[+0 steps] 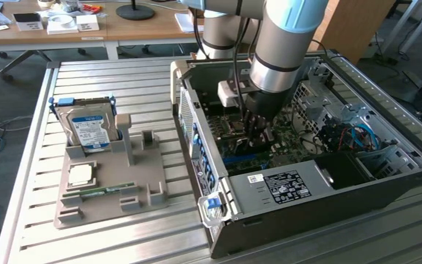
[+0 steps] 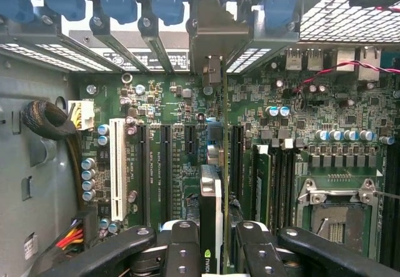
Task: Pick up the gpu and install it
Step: 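Insert the gpu into the slot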
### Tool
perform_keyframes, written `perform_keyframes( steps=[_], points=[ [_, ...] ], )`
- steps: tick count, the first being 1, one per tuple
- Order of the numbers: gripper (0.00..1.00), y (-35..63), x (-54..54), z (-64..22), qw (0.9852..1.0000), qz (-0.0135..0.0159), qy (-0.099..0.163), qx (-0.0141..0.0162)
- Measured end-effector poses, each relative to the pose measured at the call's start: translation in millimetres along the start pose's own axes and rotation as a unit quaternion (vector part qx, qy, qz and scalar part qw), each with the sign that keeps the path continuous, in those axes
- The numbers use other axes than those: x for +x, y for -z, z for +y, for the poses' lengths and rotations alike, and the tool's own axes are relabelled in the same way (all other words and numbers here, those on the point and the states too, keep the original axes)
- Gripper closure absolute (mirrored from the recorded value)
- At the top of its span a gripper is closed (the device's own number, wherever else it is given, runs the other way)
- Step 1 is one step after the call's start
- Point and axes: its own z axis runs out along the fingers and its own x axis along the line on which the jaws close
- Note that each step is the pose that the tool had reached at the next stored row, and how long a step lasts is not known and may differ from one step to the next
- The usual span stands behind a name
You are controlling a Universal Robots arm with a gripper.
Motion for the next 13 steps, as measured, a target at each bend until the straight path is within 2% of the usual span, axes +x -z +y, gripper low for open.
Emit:
perform_keyframes(
  steps=[13],
  points=[
    [0.73, -6.2, 0.2, 0.7, 1.0000, 0.0004, 0.000, -0.0002]
  ],
)
